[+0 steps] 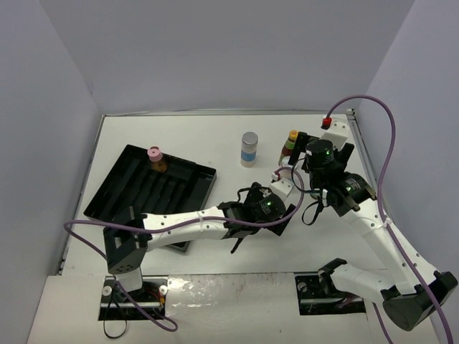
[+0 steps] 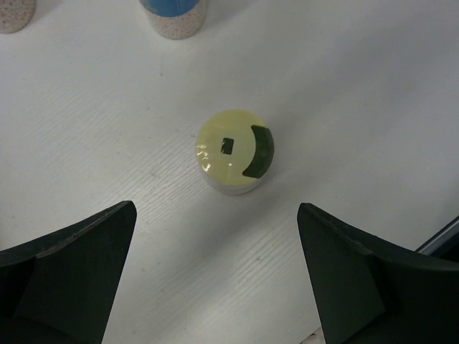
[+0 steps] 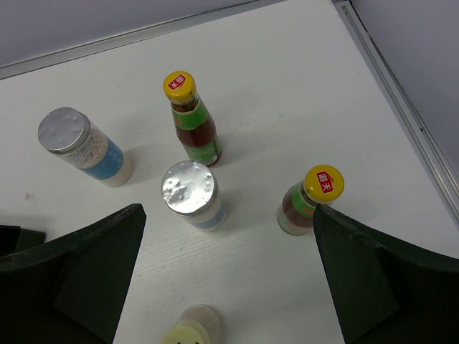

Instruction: Organize the condiment bottles

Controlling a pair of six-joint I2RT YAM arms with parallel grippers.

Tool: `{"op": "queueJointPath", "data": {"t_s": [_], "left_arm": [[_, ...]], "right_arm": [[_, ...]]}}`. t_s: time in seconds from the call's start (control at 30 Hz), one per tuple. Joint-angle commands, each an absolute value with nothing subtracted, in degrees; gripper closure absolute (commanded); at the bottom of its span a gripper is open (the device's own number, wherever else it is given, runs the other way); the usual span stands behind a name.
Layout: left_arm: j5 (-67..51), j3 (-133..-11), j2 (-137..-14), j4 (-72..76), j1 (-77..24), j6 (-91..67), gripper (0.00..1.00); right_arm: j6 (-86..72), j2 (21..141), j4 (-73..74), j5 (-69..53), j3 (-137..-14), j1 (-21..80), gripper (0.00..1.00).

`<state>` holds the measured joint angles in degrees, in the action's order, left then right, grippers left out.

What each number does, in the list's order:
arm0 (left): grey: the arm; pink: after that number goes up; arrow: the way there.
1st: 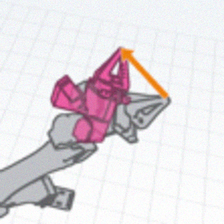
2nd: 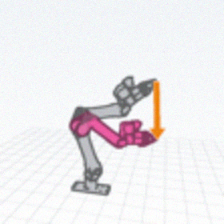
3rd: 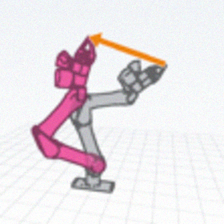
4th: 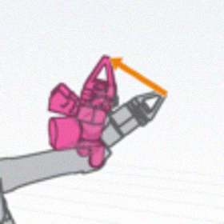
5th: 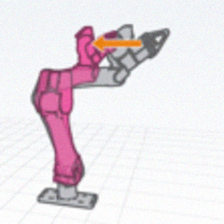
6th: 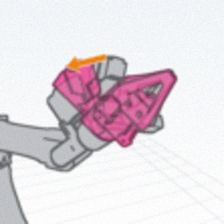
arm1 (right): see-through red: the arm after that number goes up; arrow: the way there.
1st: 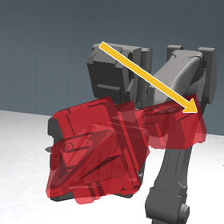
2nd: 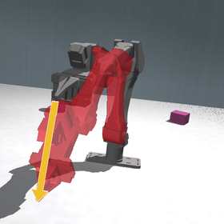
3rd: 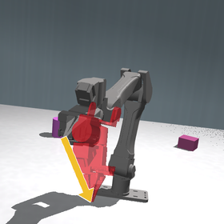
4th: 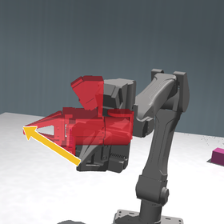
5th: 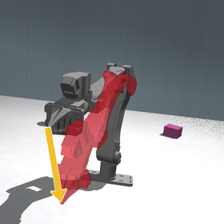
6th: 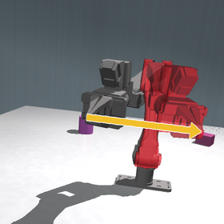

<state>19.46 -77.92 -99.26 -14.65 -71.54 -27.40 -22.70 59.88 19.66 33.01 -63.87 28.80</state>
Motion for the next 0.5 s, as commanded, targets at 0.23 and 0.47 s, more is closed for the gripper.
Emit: {"op": "queueJointPath", "data": {"t_s": [0.23,0.47], "left_arm": [[18.1,-88.3,-106.9,-11.2,-71.8,-25.9,0.07],[18.5,-90.4,-110.8,-10.3,-70.8,-26.6,0.07]], "right_arm": [[-22.7,58.1,18.9,34.2,-67.3,27.9,0.0],[-22.6,57.3,19.1,34.0,-66.6,27.6,0.0]]}}
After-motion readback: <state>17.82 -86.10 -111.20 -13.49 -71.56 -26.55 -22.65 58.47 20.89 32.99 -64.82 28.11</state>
